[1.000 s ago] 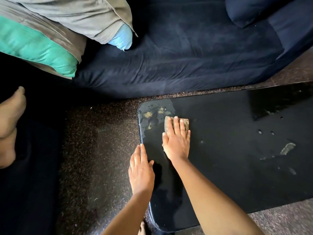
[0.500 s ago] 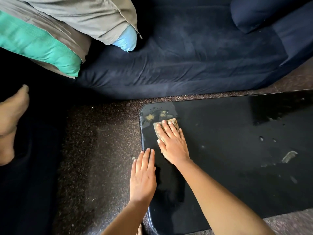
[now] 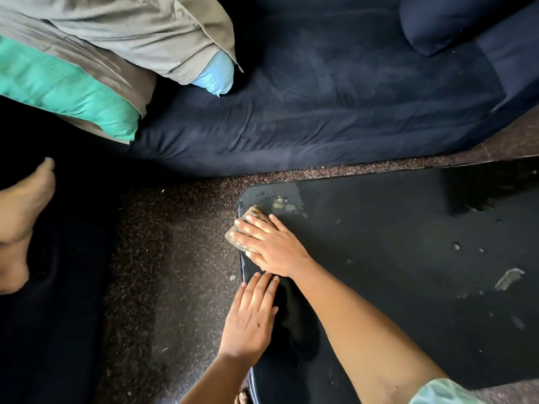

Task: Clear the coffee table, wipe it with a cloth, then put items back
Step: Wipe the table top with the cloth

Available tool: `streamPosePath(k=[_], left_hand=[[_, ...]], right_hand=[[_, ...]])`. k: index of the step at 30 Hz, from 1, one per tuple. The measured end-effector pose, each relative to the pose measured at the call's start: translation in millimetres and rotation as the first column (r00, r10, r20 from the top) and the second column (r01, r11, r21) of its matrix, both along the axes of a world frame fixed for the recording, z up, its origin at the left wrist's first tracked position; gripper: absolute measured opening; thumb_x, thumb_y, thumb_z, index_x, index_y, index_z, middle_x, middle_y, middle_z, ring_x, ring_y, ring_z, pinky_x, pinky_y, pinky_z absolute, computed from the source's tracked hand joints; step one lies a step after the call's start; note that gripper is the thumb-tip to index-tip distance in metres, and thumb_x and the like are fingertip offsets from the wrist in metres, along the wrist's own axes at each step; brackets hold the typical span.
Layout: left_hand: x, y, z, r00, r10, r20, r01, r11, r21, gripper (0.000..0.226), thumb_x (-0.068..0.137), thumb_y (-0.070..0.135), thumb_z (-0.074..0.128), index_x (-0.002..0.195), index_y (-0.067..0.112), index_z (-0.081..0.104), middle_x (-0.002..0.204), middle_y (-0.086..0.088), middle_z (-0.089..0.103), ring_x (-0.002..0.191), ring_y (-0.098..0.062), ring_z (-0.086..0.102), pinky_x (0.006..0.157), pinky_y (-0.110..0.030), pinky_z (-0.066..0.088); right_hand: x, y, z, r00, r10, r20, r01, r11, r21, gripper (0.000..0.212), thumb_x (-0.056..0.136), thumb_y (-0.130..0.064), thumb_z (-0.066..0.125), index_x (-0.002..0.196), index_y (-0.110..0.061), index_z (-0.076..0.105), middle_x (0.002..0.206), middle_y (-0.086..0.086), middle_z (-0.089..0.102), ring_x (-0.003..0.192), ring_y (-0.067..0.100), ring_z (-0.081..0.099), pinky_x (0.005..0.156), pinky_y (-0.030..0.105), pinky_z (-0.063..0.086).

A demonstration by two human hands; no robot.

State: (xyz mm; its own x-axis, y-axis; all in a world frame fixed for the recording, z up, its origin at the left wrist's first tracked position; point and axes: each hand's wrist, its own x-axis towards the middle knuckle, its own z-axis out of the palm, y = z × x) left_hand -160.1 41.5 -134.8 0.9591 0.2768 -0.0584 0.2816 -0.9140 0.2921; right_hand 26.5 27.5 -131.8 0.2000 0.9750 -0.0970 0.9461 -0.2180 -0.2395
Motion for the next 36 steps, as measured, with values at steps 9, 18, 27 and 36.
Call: streamPosePath(k=[9, 18, 27, 36], left_hand=[[-0.6, 8.8, -0.4, 0.983, -0.158, -0.087, 0.162, 0.986, 0.039, 0.057, 0.095, 0.039, 0.032, 0.147, 0.016, 0.033, 0.154, 0.0, 0.029, 0.142, -0.021, 0.023, 0.113, -0.036, 0.011], [3.7, 0.5, 0.2, 0.985, 0.061, -0.159, -0.068, 0.997, -0.036, 0.066, 0.096, 0.047, 0.032, 0.151, 0.01, 0.023, 0.158, -0.007, 0.021, 0.147, -0.019, 0.006, 0.116, -0.034, 0.007], [37.7, -4.8, 3.4, 0.937, 0.253, -0.241, -0.274, 0.96, -0.058, 0.078, 0.095, 0.062, 0.02, 0.152, 0.009, 0.015, 0.16, -0.006, 0.006, 0.148, -0.02, -0.005, 0.115, -0.036, 0.002], [44.3, 1.0, 12.6, 0.905, 0.129, -0.406, -0.196, 0.972, -0.128, 0.126, 0.067, 0.087, 0.033, 0.144, 0.009, -0.029, 0.152, -0.01, -0.031, 0.134, -0.02, -0.041, 0.118, -0.043, -0.008]], right_hand=[[27.9, -33.0, -2.7, 0.998, 0.064, -0.007, -0.064, 0.997, -0.04, 0.055, 0.096, -0.037, 0.031, 0.148, -0.038, 0.017, 0.157, -0.015, 0.014, 0.146, 0.009, 0.007, 0.115, 0.042, 0.009], [19.2, -12.5, -0.1, 0.99, -0.135, 0.041, 0.134, 0.991, 0.02, 0.057, 0.092, -0.034, 0.035, 0.148, -0.032, 0.022, 0.155, -0.008, 0.026, 0.145, 0.015, 0.019, 0.114, 0.046, 0.019], [25.3, -34.1, -6.1, 0.727, -0.68, 0.094, 0.683, 0.73, -0.009, 0.057, 0.093, -0.038, 0.038, 0.148, -0.032, 0.024, 0.158, 0.002, 0.019, 0.146, 0.025, 0.01, 0.111, 0.054, 0.02], [42.6, -19.4, -1.8, 0.895, -0.445, -0.002, 0.445, 0.895, -0.019, 0.06, 0.092, -0.045, 0.03, 0.15, -0.034, 0.018, 0.159, -0.006, 0.015, 0.147, 0.018, 0.007, 0.115, 0.052, 0.018]])
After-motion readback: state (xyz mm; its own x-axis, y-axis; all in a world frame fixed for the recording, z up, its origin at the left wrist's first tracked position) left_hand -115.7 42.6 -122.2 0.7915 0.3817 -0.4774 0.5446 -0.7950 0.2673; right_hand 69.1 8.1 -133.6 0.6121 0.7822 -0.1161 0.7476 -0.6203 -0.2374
